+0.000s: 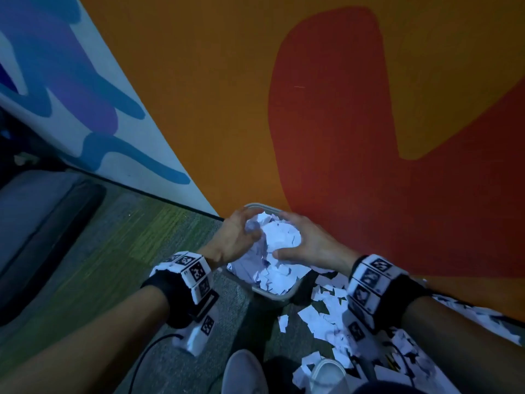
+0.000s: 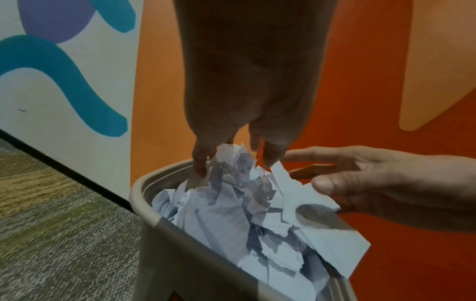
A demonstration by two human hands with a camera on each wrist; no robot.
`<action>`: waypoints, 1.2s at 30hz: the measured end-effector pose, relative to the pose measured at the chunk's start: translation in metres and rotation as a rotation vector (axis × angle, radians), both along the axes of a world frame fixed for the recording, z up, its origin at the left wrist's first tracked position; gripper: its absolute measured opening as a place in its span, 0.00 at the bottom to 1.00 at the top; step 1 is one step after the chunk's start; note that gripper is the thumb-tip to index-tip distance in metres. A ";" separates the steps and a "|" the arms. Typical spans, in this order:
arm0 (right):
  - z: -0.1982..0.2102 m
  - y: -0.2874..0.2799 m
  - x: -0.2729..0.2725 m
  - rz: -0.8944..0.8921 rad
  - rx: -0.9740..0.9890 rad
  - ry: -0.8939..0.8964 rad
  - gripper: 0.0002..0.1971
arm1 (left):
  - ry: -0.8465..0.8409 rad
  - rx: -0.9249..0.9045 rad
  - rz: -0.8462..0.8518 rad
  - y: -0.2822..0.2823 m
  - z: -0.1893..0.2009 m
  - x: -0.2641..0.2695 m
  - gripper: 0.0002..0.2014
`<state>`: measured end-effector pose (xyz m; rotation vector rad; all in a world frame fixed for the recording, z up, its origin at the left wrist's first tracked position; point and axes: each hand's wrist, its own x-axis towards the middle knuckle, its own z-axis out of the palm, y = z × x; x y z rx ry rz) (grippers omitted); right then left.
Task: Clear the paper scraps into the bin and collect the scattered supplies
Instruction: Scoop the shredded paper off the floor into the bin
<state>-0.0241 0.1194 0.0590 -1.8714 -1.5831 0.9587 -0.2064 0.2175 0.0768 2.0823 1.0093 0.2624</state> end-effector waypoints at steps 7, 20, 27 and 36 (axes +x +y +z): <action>-0.008 -0.019 0.023 -0.065 -0.087 -0.107 0.26 | 0.221 0.195 -0.323 -0.010 -0.036 -0.003 0.26; -0.043 0.043 -0.009 0.239 -0.214 -0.612 0.04 | 0.574 -0.052 -0.306 0.035 -0.097 0.002 0.30; -0.071 0.056 -0.011 0.315 -0.316 -0.729 0.13 | 0.688 -0.050 -0.354 0.040 -0.116 0.026 0.31; -0.060 0.051 0.000 0.192 -0.267 -0.443 0.15 | 0.707 0.021 -0.365 0.034 -0.107 0.031 0.23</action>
